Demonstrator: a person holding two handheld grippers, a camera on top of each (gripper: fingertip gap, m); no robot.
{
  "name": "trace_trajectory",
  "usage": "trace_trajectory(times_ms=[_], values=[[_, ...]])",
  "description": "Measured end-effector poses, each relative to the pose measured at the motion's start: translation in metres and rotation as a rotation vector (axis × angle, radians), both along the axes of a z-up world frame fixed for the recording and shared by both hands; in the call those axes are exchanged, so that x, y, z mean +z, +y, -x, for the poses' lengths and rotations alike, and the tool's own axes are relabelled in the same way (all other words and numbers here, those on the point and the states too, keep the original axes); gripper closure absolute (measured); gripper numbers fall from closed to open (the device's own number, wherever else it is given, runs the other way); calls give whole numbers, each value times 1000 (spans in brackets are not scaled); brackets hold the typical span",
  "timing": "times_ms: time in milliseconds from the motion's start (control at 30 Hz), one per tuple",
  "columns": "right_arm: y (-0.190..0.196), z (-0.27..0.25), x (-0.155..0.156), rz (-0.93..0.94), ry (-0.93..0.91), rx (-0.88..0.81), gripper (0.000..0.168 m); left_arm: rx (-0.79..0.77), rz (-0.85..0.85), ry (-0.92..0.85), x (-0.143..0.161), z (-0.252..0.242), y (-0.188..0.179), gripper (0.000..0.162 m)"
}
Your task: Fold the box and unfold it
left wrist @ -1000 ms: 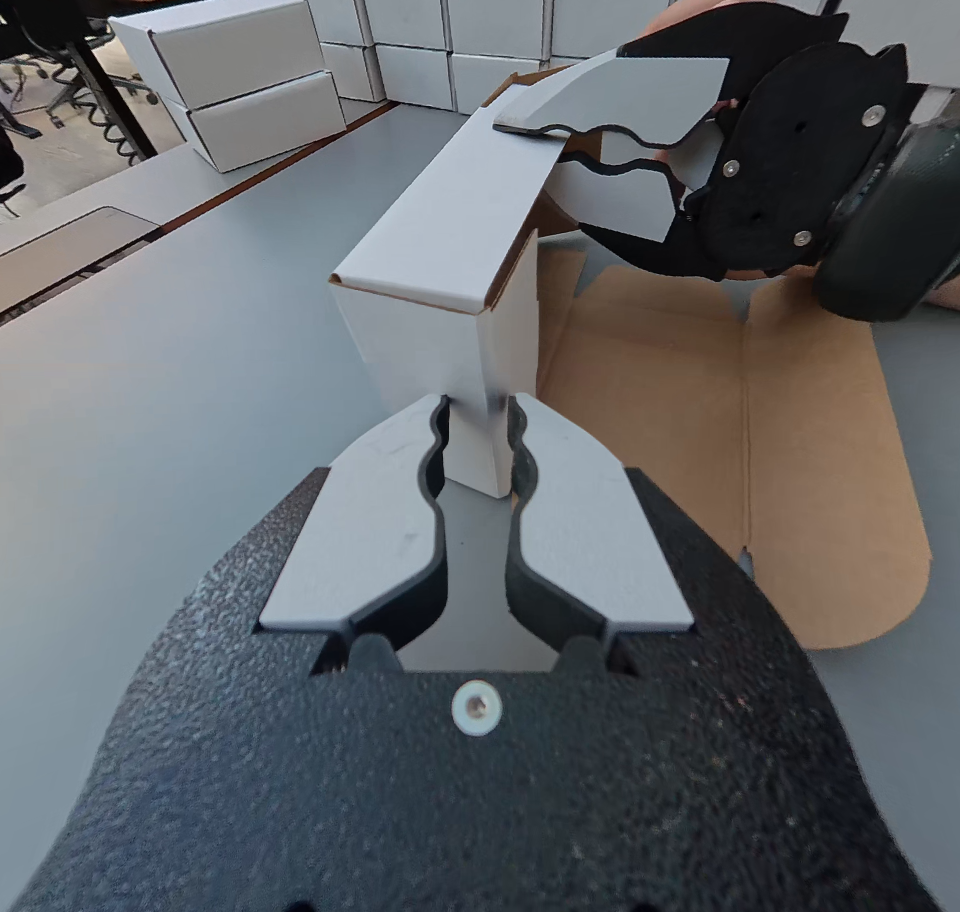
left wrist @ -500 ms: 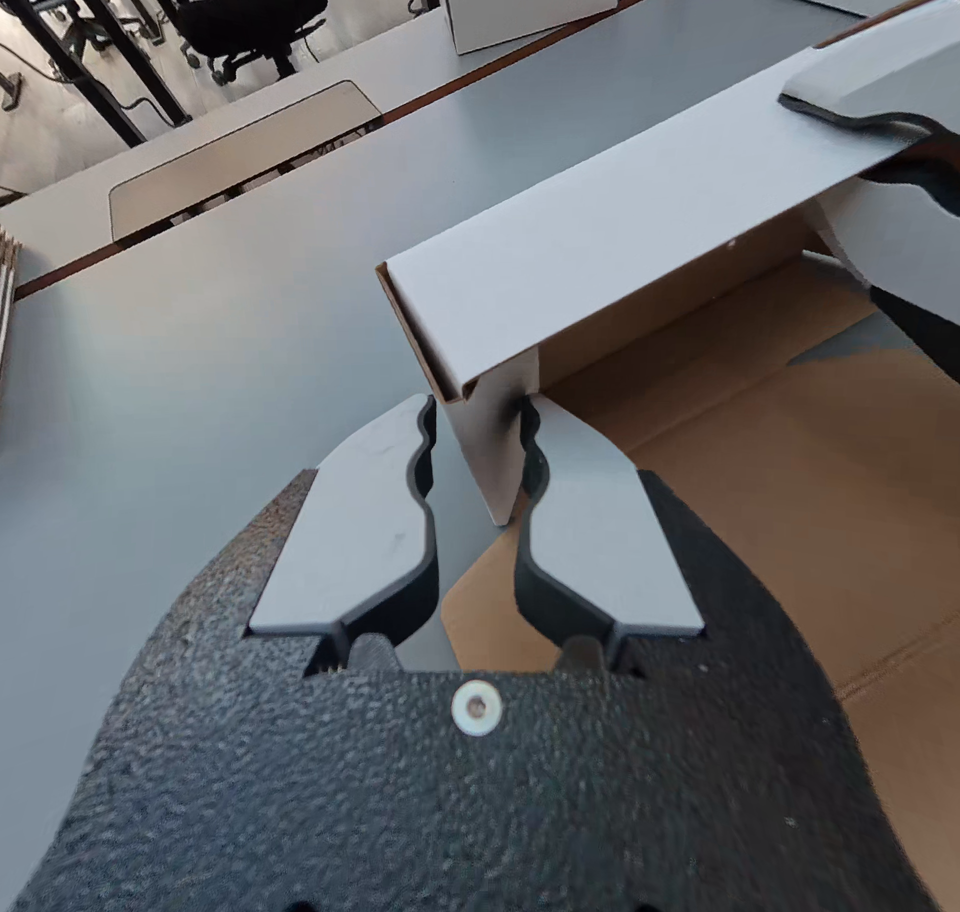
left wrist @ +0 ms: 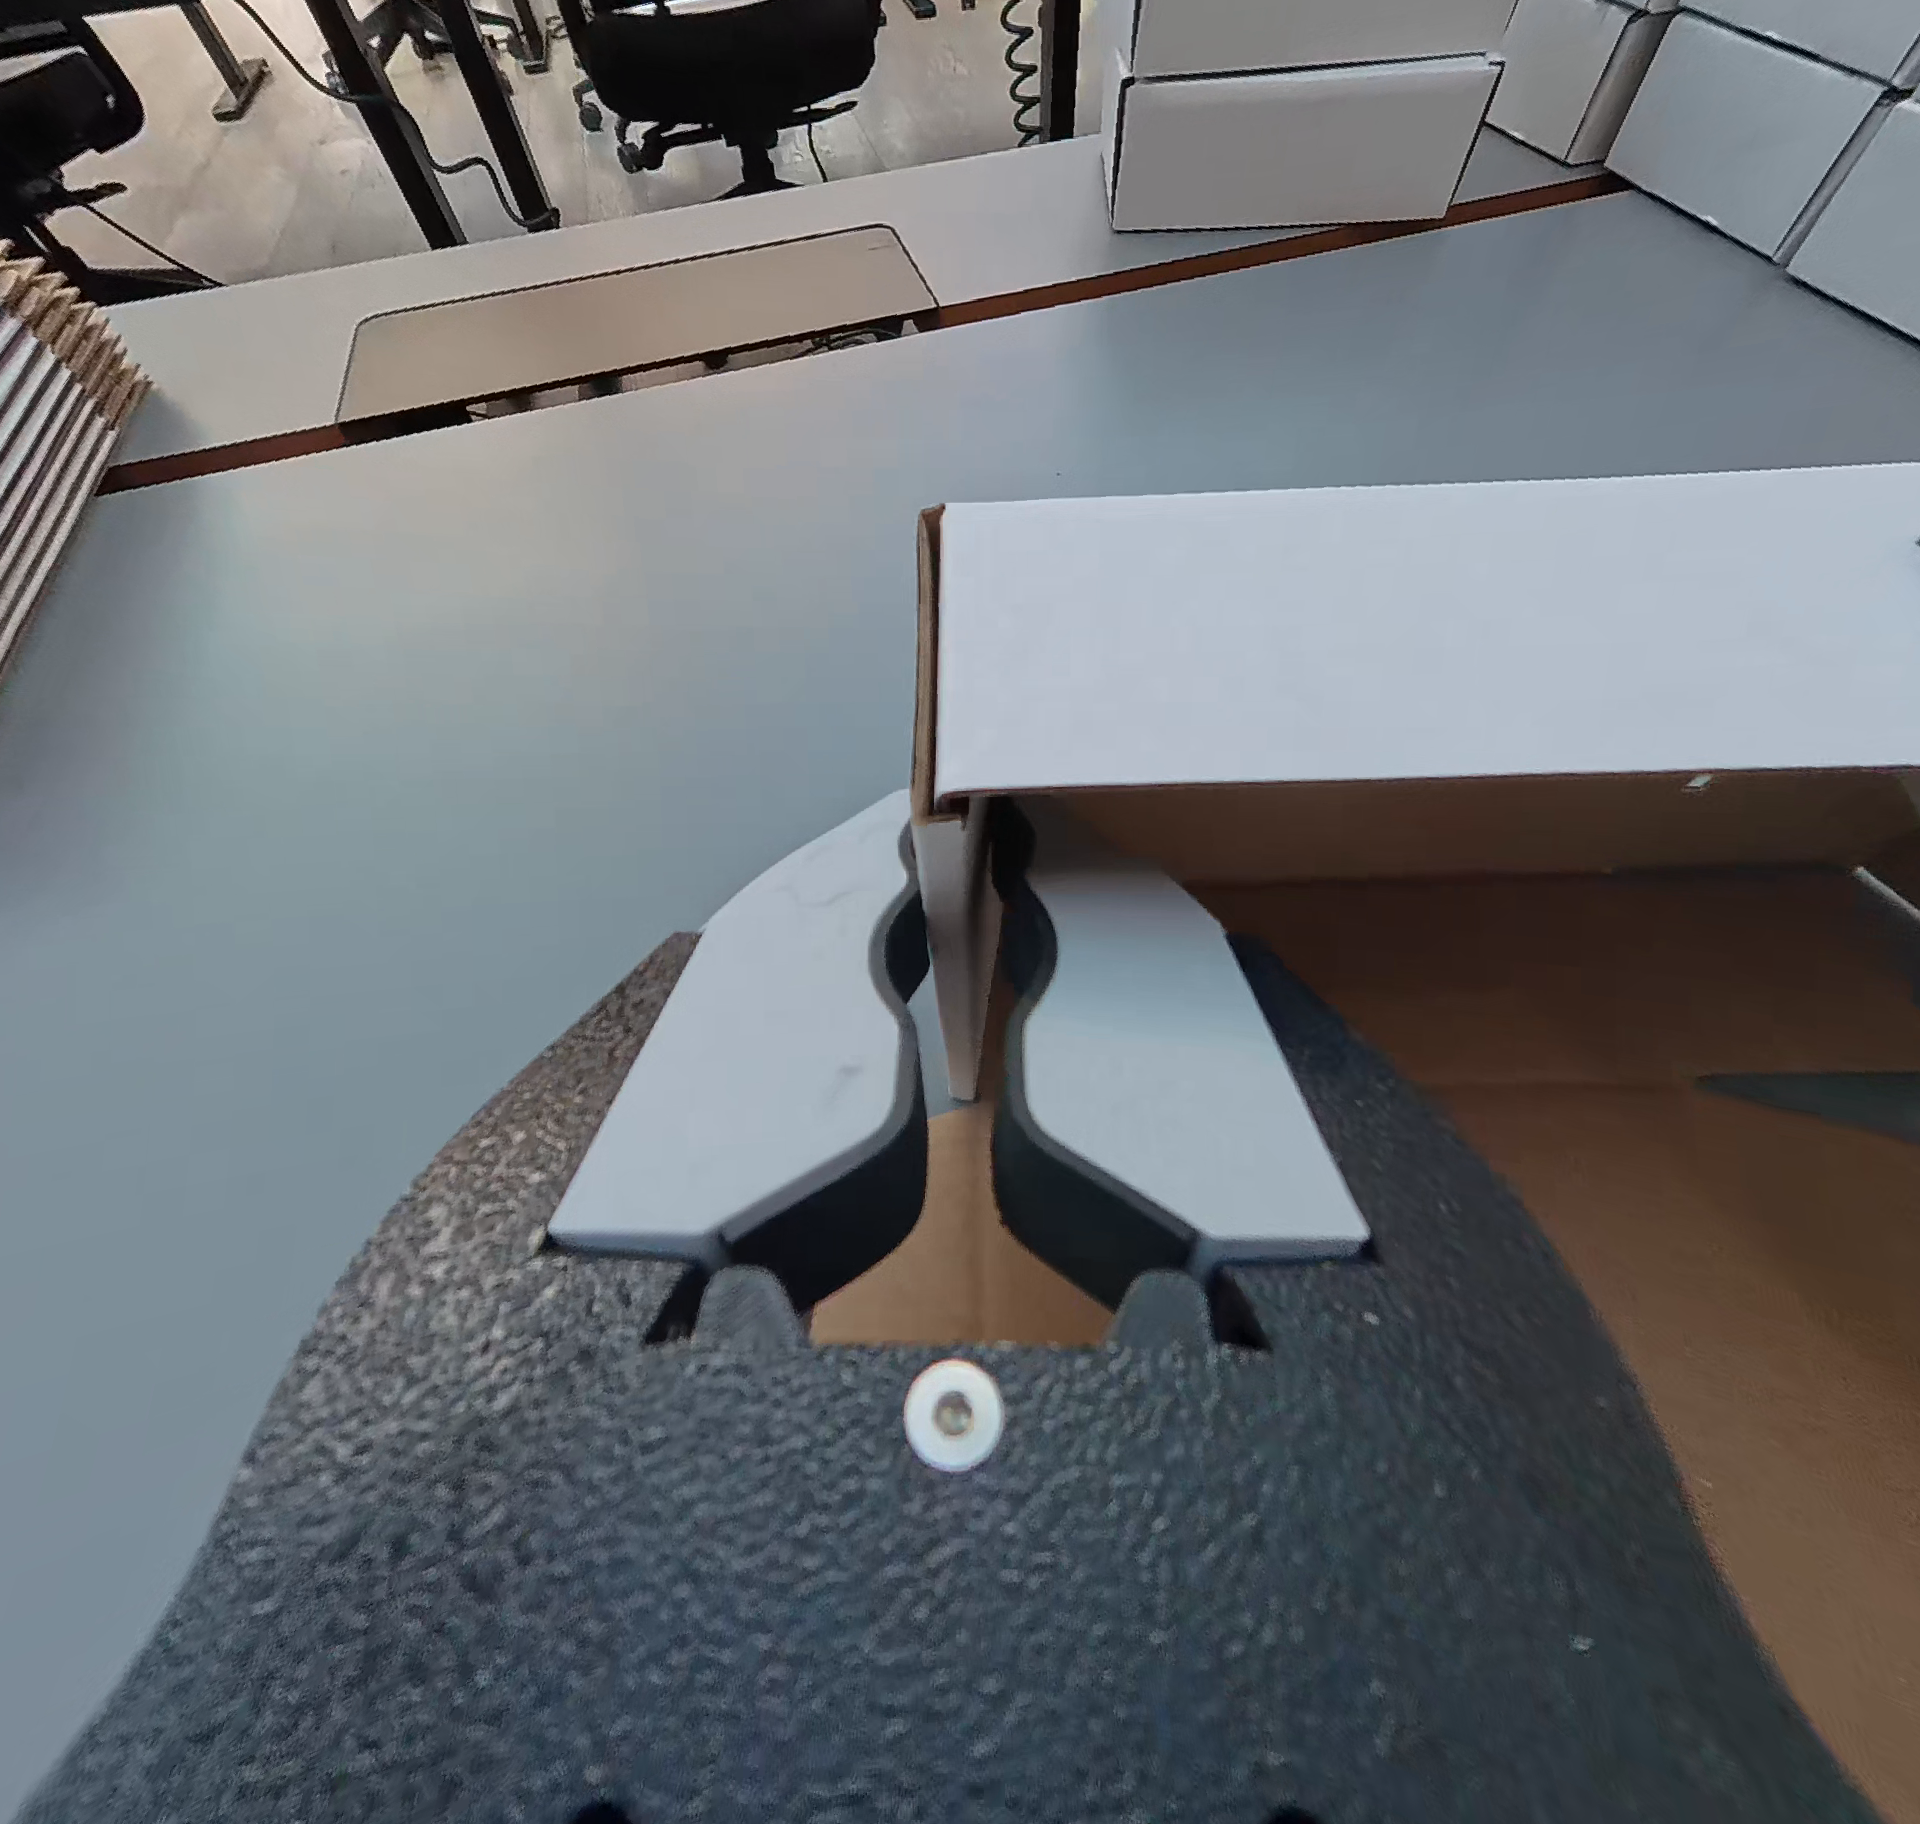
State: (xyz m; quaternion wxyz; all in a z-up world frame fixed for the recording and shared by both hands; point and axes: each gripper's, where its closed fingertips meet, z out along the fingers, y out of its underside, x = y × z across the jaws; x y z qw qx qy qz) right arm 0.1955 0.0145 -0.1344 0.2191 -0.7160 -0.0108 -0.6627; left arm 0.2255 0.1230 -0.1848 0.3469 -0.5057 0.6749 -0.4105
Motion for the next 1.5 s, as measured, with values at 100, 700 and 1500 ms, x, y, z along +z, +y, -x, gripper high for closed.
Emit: trace_trajectory(times_ms=[100,700,1500], values=[[1,1,0,16,-12,-7,164,34,-25,-6,0,-1,3,157],[0,0,-6,112,114,-13,160,32,37,6,0,-2,3,156],[49,-11,-2,158,275,17,168,30,37,8,-1,-2,3,156]])
